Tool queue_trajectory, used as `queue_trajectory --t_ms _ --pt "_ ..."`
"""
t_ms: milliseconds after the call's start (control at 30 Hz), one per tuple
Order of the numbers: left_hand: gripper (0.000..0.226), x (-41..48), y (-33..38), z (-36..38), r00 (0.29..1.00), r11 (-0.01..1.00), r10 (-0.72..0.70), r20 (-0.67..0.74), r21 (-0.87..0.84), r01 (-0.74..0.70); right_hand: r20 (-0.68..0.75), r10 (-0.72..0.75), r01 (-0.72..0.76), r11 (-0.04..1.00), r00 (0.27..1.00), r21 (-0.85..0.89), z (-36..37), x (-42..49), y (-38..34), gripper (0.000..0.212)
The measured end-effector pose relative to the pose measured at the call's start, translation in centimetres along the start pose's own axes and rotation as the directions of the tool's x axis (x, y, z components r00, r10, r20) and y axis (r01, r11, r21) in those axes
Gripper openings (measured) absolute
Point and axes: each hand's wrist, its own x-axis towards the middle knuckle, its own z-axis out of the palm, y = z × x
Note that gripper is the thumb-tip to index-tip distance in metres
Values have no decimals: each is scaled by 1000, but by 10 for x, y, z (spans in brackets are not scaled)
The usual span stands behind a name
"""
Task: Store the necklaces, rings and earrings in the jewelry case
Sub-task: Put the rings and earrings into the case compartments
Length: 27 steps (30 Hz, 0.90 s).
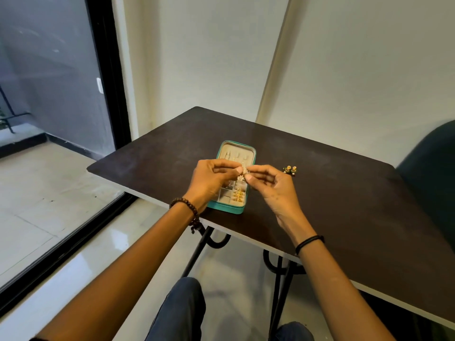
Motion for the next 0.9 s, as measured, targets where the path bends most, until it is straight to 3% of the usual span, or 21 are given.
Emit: queue_trajectory --t_ms 233,500,667,900 --pt "18 -8 -19 -42 989 994 56 -139 104 -42 78 3 9 988 997 -156 40 -1 1 18" --pt "20 -12 -27 -49 986 979 103 -132 190 -77 181 -24 90 927 983 -364 53 -9 5 12" --pt "20 -16 -27 -44 991 965 107 -81 250 -83 136 -84 129 921 987 -366 48 -11 3 12" --pt "21 -18 -36 -40 984 802 175 -27 583 -127 89 -75 102 929 993 -355 37 -11 3 13"
